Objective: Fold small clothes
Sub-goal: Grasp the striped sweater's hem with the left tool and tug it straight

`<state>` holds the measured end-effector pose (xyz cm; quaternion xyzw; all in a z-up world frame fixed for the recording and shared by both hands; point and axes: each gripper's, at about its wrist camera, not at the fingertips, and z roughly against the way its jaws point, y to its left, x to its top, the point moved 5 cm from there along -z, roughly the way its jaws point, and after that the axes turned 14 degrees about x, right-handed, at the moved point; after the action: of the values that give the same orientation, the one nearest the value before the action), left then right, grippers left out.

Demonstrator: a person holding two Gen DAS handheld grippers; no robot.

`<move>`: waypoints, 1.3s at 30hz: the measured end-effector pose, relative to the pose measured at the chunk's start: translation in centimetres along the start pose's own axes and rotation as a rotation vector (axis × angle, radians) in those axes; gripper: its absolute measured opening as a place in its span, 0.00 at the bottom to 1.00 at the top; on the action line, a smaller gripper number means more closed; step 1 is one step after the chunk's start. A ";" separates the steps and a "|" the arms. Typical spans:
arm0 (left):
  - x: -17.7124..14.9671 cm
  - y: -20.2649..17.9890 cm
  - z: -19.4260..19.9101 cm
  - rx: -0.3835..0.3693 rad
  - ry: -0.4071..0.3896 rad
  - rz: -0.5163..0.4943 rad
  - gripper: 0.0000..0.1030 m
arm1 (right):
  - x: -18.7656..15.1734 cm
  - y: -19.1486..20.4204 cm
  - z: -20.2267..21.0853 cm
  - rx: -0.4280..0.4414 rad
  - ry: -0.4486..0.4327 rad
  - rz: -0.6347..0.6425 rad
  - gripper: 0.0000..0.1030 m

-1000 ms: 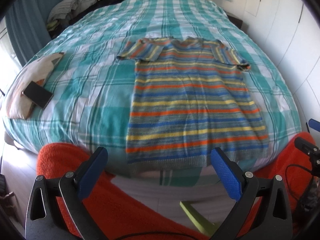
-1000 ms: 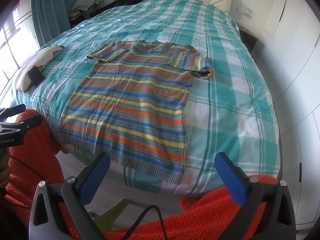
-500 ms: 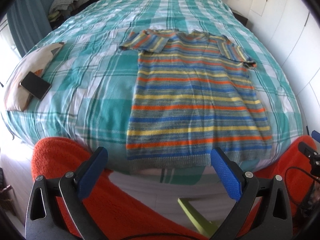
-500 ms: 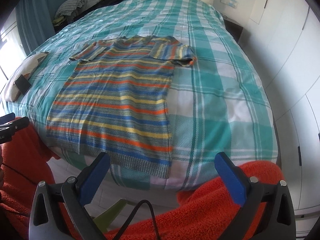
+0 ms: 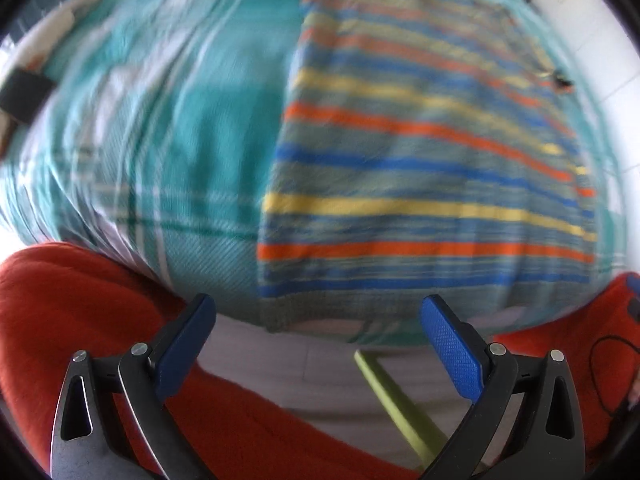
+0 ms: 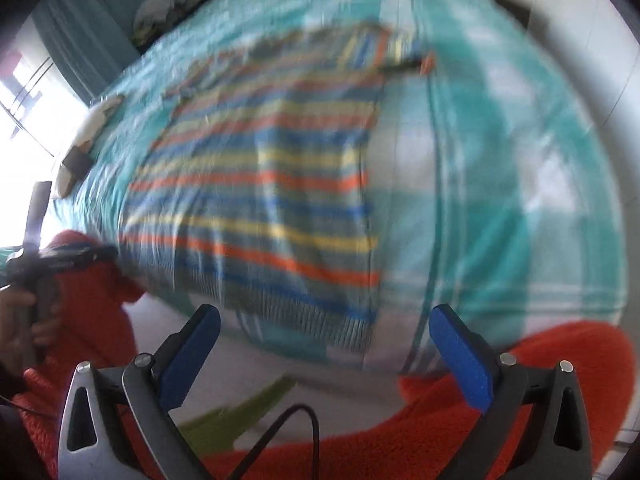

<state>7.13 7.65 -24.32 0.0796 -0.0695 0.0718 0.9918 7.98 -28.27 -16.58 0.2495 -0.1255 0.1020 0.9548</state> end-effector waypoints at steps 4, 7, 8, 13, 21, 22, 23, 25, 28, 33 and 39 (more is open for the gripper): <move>0.1 -0.2 -2.4 0.017 0.035 -0.016 0.98 | -0.6 -2.5 -3.4 0.105 0.132 -0.123 0.85; 0.0 -0.7 -3.3 -0.022 0.050 -0.005 0.75 | -0.1 -3.1 -5.7 0.150 0.179 -0.133 0.65; 0.0 -0.9 -3.3 -0.042 0.053 0.000 0.67 | 0.1 -3.3 -6.5 0.169 0.197 -0.139 0.54; -0.8 -0.2 -2.1 -0.119 0.045 0.026 0.05 | 0.3 -4.2 -7.3 0.146 0.221 -0.136 0.03; -1.2 0.7 -0.3 -0.141 0.024 0.044 0.04 | 0.0 -1.6 -3.5 0.127 0.210 -0.019 0.05; -0.2 0.5 -1.0 -0.143 0.029 0.050 0.05 | 0.1 -1.8 -3.5 0.125 0.202 -0.021 0.15; -0.2 0.4 -1.0 -0.143 0.026 0.051 0.05 | 0.2 -2.6 -3.7 0.108 0.196 -0.035 0.38; -0.1 0.5 -0.8 -0.141 0.012 0.048 0.04 | 0.7 -3.9 -3.5 0.099 0.174 -0.088 0.59; 0.0 0.5 -1.1 -0.147 0.011 0.052 0.05 | 1.1 -5.0 -2.7 0.128 0.126 -0.122 0.59; 0.0 1.2 -2.6 -0.125 0.012 0.031 0.04 | 1.3 -6.5 -6.4 0.213 0.205 -0.129 0.05; -1.1 2.2 0.5 -0.089 0.008 -0.060 0.03 | 0.4 -2.6 -2.9 0.131 0.329 0.019 0.04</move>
<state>5.62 9.58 -23.70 0.0372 -0.0663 0.0389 0.9963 9.61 -29.04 -20.06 0.2898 0.0370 0.1586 0.9431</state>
